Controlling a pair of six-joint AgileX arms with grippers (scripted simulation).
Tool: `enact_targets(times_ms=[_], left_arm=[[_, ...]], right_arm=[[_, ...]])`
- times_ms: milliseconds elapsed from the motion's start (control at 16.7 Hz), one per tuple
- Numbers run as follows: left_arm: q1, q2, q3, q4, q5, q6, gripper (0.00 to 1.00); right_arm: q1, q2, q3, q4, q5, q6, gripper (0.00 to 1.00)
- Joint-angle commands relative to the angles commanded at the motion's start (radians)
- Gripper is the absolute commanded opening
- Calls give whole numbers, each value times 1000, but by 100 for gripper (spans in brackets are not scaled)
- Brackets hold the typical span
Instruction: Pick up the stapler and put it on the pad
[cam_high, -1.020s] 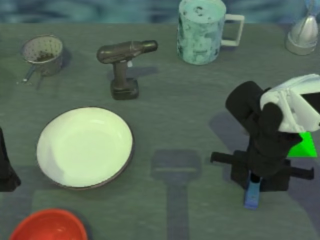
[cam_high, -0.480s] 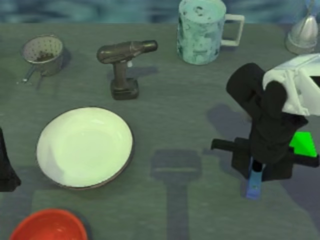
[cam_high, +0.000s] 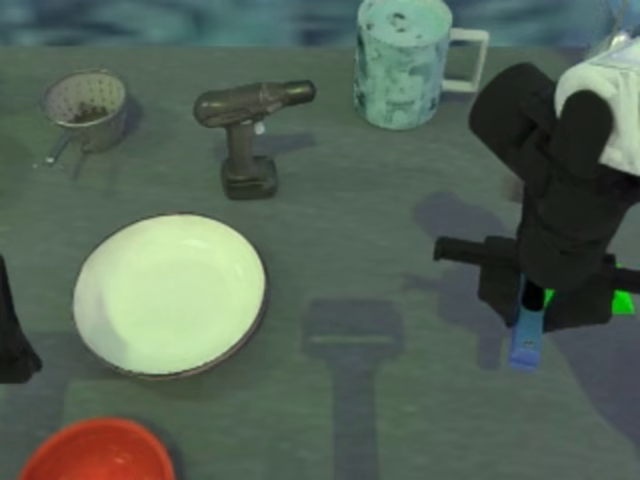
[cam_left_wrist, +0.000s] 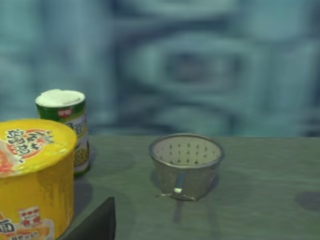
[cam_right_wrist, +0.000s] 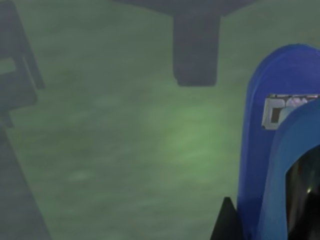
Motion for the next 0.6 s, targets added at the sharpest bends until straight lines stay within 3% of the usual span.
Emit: enact_targets(times_ms=[300,600], left_arm=[[0,0,0,0,0,0,100],[0,0,0,0,0,0,100]], right_arm=[[-16,18,16,-5,0,38,0],[-101,86,116,-43,1,307,0]])
